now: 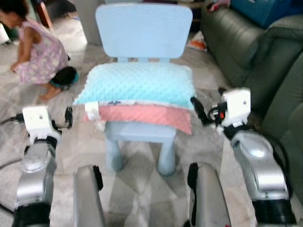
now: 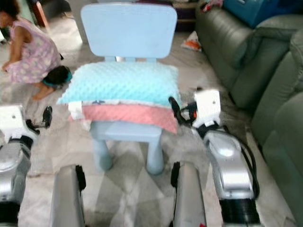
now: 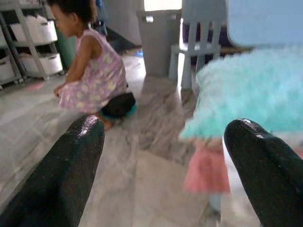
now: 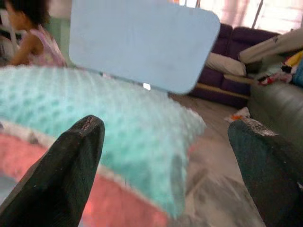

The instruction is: Move the pillow to the sofa

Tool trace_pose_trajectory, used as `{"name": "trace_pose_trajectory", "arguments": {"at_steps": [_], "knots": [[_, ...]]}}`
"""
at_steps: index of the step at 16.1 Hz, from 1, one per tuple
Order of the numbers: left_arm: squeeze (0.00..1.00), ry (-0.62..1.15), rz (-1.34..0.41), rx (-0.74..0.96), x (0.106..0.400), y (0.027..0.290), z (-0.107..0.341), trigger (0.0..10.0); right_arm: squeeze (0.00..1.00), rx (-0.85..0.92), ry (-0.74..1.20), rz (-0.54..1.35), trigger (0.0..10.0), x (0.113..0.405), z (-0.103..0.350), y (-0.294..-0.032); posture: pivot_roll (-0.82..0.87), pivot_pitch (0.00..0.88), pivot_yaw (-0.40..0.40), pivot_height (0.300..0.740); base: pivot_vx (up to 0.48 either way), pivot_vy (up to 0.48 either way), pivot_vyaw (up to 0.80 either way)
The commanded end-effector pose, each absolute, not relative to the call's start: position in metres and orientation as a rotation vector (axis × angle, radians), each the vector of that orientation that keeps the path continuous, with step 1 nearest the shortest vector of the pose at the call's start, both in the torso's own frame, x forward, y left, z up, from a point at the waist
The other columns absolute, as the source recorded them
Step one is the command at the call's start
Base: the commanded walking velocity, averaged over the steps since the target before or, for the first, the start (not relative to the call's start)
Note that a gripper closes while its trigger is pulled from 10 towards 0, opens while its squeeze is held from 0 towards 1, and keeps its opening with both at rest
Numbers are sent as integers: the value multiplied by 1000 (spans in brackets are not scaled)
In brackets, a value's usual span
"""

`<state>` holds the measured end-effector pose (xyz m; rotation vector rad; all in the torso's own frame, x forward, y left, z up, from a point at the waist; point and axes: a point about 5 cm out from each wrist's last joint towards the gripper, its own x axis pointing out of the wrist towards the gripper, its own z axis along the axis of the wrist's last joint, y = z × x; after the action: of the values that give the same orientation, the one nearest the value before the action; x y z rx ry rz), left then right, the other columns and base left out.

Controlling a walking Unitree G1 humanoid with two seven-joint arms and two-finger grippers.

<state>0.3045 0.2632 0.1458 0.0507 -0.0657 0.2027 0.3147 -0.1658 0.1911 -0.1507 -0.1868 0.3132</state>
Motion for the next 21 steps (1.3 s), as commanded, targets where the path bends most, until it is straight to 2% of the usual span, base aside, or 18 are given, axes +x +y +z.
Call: {"name": "trace_pose_trajectory", "arguments": {"at_steps": [1, 3, 6, 9, 10, 12, 16, 21], "knots": [[0, -94, 195, 37, 313, 267, 156, 10000, 0, -109, -191, 299, 10000, 321, 197, -170, -98, 8, 1, 354, 0, 0, 0], [0, -115, 167, 21, 324, 264, 165, 10000, 0, -79, -189, 310, 10000, 327, 200, -168, -96, 31, -1, 354, 0, 0, 0], [0, -121, 169, -165, 361, 267, 190, 10000, 0, 31, -186, 353, 10000, 347, 215, -164, -102, 94, 2, 354, 0, 0, 0], [0, -107, 158, -221, 381, 265, 205, 10000, 0, 127, -185, 381, 10000, 361, 231, -163, -107, 146, 7, 354, 0, 0, 0], [0, -92, 160, -254, 391, 261, 212, 10000, 0, 139, -160, 381, 10000, 375, 233, -166, -105, 179, 11, 354, 0, 0, 0], [0, -76, 152, -307, 397, 258, 215, 10000, 0, 111, -142, 400, 10000, 383, 234, -167, -100, 203, 14, 354, 0, 0, 0], [0, -138, 172, -494, 404, 267, 245, 10000, 0, 221, -98, 412, 10000, 406, 244, -168, -95, 259, 24, 354, 0, 0, 0], [0, -179, 120, -529, 409, 266, 273, 10000, 0, 254, -100, 434, 10000, 417, 258, -162, -80, 279, 28, 354, 0, 0, 0]]}}
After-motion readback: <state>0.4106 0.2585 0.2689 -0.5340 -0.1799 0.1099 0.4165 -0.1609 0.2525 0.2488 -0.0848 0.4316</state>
